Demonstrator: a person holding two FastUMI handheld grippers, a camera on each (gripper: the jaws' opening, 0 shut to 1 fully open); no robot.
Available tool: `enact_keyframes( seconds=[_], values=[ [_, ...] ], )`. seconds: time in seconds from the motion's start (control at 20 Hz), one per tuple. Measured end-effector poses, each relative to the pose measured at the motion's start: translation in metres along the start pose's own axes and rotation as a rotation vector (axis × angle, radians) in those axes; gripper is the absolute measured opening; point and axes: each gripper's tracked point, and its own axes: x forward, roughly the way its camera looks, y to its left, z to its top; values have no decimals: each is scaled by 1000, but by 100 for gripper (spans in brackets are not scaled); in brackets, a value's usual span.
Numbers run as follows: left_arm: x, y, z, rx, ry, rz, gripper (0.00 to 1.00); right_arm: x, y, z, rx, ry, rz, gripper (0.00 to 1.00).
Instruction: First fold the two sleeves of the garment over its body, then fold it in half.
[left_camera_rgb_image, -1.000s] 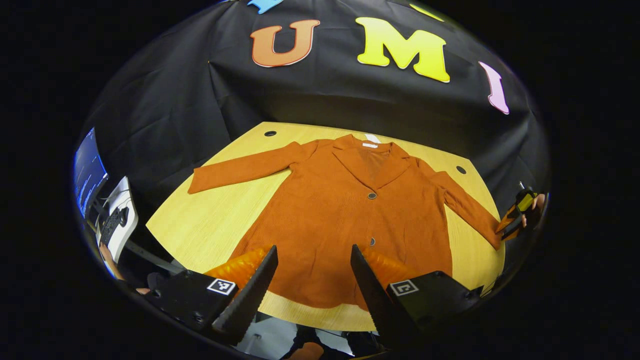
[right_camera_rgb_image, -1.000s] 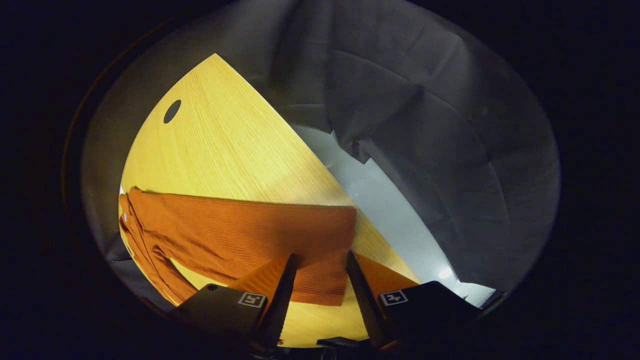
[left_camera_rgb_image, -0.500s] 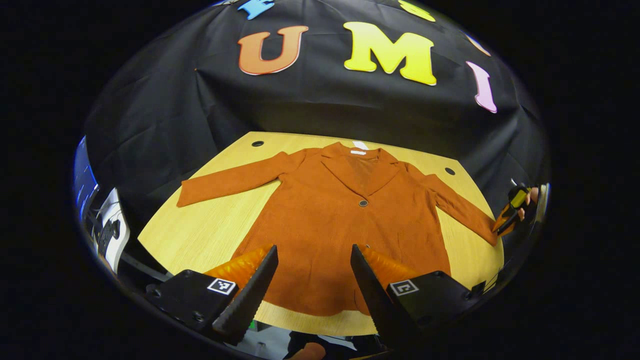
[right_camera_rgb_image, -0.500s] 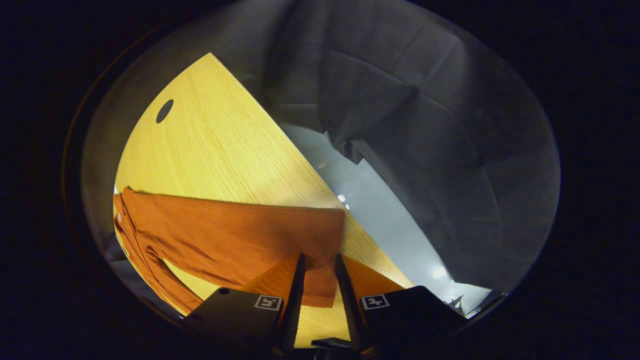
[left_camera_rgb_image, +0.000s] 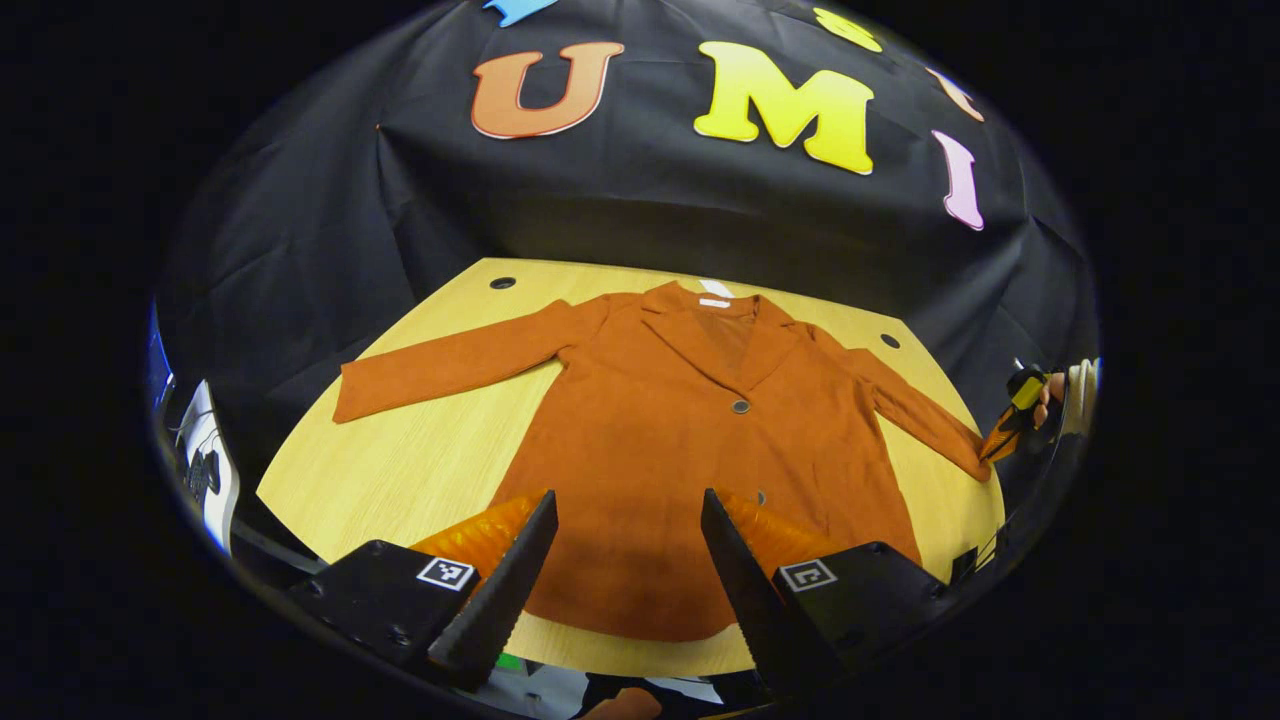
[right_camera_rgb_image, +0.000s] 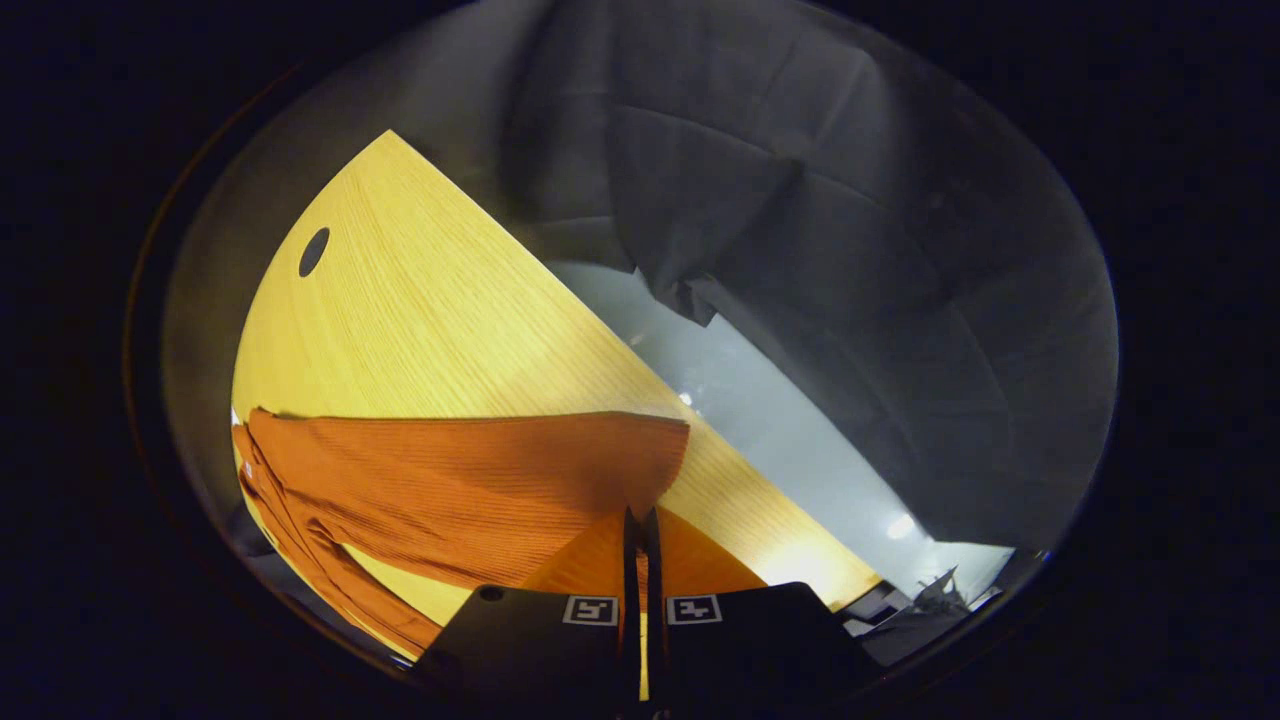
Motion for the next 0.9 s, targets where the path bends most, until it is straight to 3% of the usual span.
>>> enact_keyframes(
  seconds=[0.4, 0.6, 0.9],
  values=[
    [8, 58, 4, 7, -28, 51, 95, -76, 35, -2, -62, -129, 40, 3],
    [15, 75, 7, -2, -35, 50, 94, -127, 94, -13, -113, -192, 128, 3],
    [21, 104, 6, 25, -48, 54, 94, -185, 233, -73, -288, -204, 259, 3]
  ],
)
